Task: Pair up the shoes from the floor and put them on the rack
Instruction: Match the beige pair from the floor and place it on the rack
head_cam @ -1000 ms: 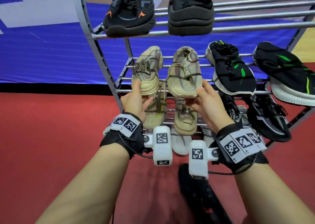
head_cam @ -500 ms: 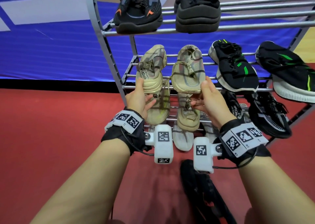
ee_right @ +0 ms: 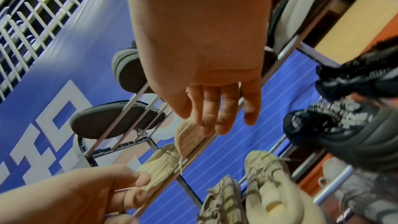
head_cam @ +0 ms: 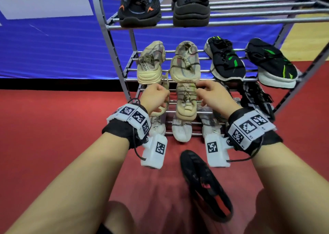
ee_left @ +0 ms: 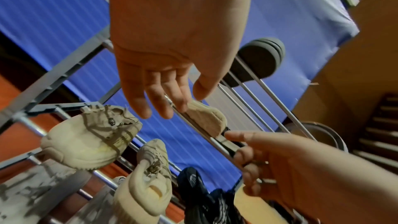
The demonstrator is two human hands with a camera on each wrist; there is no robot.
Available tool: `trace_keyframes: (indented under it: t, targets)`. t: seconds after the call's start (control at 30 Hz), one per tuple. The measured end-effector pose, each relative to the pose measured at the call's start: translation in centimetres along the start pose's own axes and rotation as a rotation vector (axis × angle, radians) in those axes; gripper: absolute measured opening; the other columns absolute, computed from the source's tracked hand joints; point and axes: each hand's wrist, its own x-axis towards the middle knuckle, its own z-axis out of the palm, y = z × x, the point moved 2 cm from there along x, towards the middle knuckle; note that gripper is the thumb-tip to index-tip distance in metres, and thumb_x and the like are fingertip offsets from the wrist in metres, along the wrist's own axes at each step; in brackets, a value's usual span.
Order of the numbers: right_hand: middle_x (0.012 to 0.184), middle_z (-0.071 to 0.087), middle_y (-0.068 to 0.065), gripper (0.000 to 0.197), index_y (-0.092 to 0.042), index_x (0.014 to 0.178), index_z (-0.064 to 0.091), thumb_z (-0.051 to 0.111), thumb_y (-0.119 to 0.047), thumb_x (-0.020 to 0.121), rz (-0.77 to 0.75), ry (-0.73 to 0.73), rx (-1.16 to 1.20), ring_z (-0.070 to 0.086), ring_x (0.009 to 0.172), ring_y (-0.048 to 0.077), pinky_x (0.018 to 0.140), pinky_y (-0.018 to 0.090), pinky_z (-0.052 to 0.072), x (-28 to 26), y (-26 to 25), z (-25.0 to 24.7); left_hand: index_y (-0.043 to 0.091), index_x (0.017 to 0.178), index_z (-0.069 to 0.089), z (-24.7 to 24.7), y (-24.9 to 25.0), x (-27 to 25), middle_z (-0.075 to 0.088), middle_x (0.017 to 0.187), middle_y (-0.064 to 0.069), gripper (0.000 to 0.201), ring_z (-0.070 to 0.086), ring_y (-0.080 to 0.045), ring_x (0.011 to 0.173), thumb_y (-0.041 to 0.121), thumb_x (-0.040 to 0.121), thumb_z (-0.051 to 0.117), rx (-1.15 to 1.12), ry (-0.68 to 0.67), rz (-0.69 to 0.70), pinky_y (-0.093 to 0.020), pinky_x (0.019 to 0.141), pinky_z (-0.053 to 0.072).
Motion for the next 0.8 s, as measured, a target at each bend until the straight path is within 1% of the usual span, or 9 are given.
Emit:
trace_keyframes:
  t: [0.07, 0.17, 0.23, 0.4, 0.5, 0.57, 0.63, 0.7, 0.8]
  targets:
    - [0.076, 0.064, 0.003, 0.022, -0.012, 0.103, 0.068, 0.051, -0.013, 0.089, -0.029, -0.016, -0.185, 0.059, 0.068, 0.016, 0.07, 0.026, 0.049, -1.2, -0.2, -1.6, 0.018, 0.072, 0.047, 0.7, 0.4, -0.4, 0.056, 0.074, -0.003, 0.014, 0.055, -0.02, 0.067, 0.015, 0.086, 0.049, 0.218, -0.027, 0.116, -0.029, 0.061, 0.042]
    - [0.098, 0.07, 0.007, 0.026, -0.012, 0.104, 0.07, 0.049, -0.014, 0.089, -0.064, -0.071, -0.516, 0.062, 0.098, 0.022, 0.089, 0.029, 0.046, -3.3, -0.3, -3.9, 0.022, 0.072, 0.047, 1.9, 1.1, -1.1, 0.057, 0.085, 0.0, 0.015, 0.055, -0.021, 0.085, 0.018, 0.087, 0.05, 0.592, -0.108, 0.253, -0.026, 0.072, 0.038]
    - [0.109, 0.069, 0.007, 0.027, -0.013, 0.106, 0.07, 0.049, -0.014, 0.089, -0.062, -0.115, -0.664, 0.06, 0.106, 0.023, 0.089, 0.027, 0.044, -4.9, -0.5, -5.2, 0.019, 0.087, 0.055, 2.8, 1.5, -1.6, 0.062, 0.098, -0.003, 0.006, 0.058, -0.023, 0.098, 0.021, 0.087, 0.05, 0.761, -0.19, 0.321, -0.028, 0.079, 0.041]
    - [0.102, 0.07, 0.006, 0.027, -0.018, 0.103, 0.071, 0.05, -0.014, 0.088, -0.035, -0.133, -0.75, 0.062, 0.099, 0.023, 0.078, 0.023, 0.041, -8.8, -1.8, -7.8, 0.014, 0.111, 0.062, 5.9, 2.5, -3.4, 0.064, 0.116, -0.006, 0.026, 0.057, -0.023, 0.108, 0.024, 0.09, 0.049, 0.968, -0.398, 0.444, -0.027, 0.086, 0.043]
    - [0.108, 0.07, 0.004, 0.027, -0.017, 0.106, 0.07, 0.049, -0.015, 0.089, -0.031, -0.166, -0.83, 0.062, 0.103, 0.021, 0.082, 0.023, 0.041, -9.8, -3.0, -9.2, 0.007, 0.11, 0.063, 7.2, 3.3, -3.9, 0.066, 0.107, -0.01, 0.027, 0.062, -0.016, 0.097, 0.021, 0.091, 0.05, 0.914, -0.477, 0.494, -0.024, 0.084, 0.048]
    - [0.109, 0.07, 0.006, 0.027, -0.016, 0.106, 0.07, 0.048, -0.017, 0.089, -0.025, -0.223, -0.987, 0.061, 0.101, 0.025, 0.078, 0.025, 0.041, -10.4, -3.4, -10.5, 0.005, 0.102, 0.063, 8.2, 3.9, -4.2, 0.064, 0.082, -0.007, 0.019, 0.06, 0.0, 0.06, 0.015, 0.091, 0.05, 0.725, -0.538, 0.479, -0.01, 0.057, 0.046]
    - [0.105, 0.069, 0.007, 0.027, -0.017, 0.105, 0.069, 0.046, -0.019, 0.09, 0.005, -0.299, -1.171, 0.06, 0.095, 0.029, 0.072, 0.027, 0.04, -11.0, -3.2, -11.6, 0.011, 0.095, 0.062, 9.1, 4.4, -4.5, 0.059, 0.07, 0.001, 0.012, 0.049, 0.001, 0.038, 0.014, 0.092, 0.05, 0.545, -0.561, 0.409, -0.008, 0.037, 0.039]
    - [0.103, 0.068, 0.007, 0.028, -0.017, 0.106, 0.068, 0.045, -0.021, 0.091, 0.057, -0.349, -1.263, 0.06, 0.095, 0.028, 0.071, 0.028, 0.04, -11.2, -2.0, -13.0, 0.012, 0.091, 0.061, 10.2, 4.8, -4.0, 0.059, 0.065, 0.004, 0.011, 0.046, 0.002, 0.031, 0.014, 0.092, 0.051, 0.462, -0.579, 0.339, -0.01, 0.036, 0.042]
    - [0.096, 0.071, 0.007, 0.029, -0.017, 0.108, 0.068, 0.045, -0.019, 0.09, 0.167, -0.376, -1.231, 0.063, 0.095, 0.026, 0.085, 0.031, 0.05, -11.5, 1.7, -15.1, 0.009, 0.083, 0.063, 12.6, 5.6, -2.9, 0.062, 0.049, 0.007, 0.015, 0.052, 0.001, 0.036, 0.014, 0.09, 0.05, 0.729, -0.575, 0.412, -0.01, 0.038, 0.042]
